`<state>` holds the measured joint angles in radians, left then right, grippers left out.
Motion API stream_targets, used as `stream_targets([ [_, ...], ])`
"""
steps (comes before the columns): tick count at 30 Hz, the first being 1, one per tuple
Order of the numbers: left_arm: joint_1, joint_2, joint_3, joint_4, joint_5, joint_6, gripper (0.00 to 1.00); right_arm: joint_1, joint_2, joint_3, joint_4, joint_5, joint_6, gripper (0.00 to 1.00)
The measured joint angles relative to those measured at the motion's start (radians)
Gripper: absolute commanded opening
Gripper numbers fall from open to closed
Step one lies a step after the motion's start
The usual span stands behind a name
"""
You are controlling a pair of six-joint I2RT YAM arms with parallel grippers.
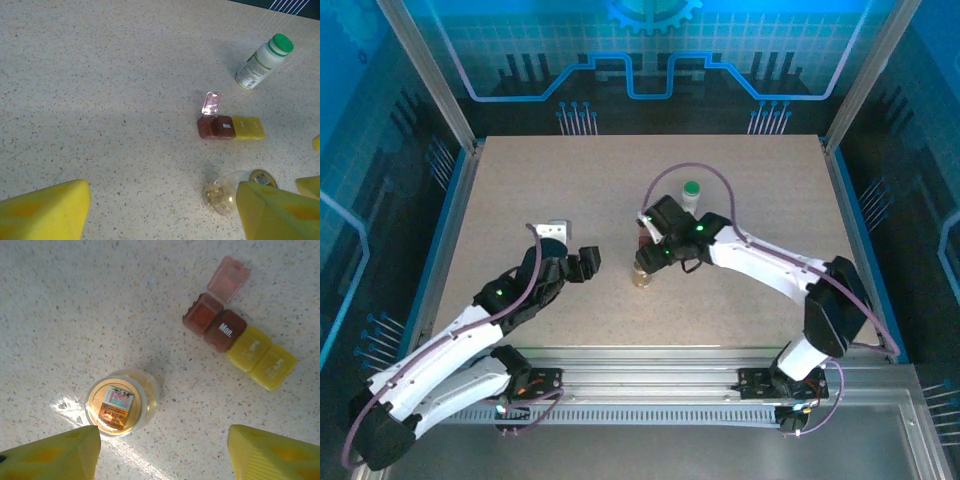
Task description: Sort the pills into containers
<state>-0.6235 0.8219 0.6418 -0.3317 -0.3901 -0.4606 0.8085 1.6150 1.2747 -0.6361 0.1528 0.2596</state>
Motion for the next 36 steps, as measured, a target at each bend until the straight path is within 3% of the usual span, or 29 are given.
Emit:
stream_targets([
  [5, 0.0, -0.017, -0.03, 0.024, -0.003, 0.0, 0.79, 0.044, 0.078, 0.086, -0.077, 0.015, -0.01, 0.75],
  [16, 0.0, -0.048, -0.085, 0.059, -0.007, -0.001, 0.79, 0.061, 0.232, 0.178, -0.158, 0.012, -0.014, 0.74],
  [36, 0.0, -0.073, -0.123, 0.095, -0.006, -0.004, 0.79, 0.064, 0.343, 0.246, -0.187, 0.012, -0.018, 0.69],
])
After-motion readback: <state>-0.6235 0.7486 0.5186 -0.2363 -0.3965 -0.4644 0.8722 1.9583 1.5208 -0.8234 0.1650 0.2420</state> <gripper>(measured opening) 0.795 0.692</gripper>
